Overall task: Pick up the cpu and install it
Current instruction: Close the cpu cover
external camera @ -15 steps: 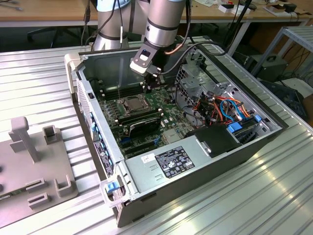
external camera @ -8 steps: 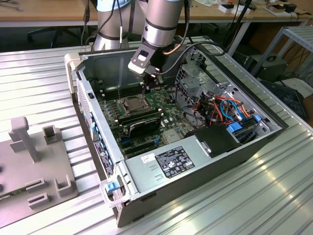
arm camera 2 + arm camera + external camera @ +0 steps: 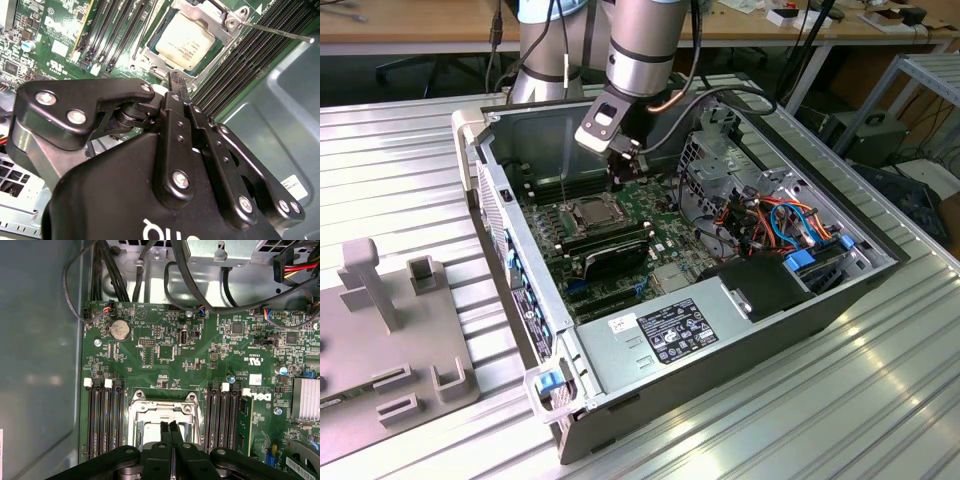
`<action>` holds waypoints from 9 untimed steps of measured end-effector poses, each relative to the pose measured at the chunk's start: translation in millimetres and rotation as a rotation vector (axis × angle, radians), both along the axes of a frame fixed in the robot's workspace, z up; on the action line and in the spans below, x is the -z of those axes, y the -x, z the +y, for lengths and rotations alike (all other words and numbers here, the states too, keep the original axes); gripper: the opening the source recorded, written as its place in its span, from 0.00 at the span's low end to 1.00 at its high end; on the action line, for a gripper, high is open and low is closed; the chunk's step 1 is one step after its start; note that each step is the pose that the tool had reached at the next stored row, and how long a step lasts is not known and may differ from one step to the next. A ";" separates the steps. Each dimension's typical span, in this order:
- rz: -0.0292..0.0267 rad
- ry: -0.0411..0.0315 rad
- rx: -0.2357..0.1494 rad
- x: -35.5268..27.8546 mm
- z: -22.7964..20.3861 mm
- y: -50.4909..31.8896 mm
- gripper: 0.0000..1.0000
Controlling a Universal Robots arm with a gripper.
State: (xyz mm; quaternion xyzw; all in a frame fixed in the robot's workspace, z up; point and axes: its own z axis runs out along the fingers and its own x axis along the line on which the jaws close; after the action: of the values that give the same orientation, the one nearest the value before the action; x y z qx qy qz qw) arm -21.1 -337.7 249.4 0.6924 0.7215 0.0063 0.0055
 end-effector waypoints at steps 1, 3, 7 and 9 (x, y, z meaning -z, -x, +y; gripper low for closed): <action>-0.0005 0.0000 0.000 0.0 0.0 0.8 0.11; -0.0019 0.0000 0.000 0.0 0.0 3.4 0.11; -0.0035 0.0000 0.000 0.0 0.0 6.6 0.11; -0.0043 -0.0001 0.000 0.0 0.0 8.1 0.11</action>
State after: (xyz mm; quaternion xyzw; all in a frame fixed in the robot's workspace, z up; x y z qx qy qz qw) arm -29.2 -337.7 249.4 0.6924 0.7215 0.0078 0.0070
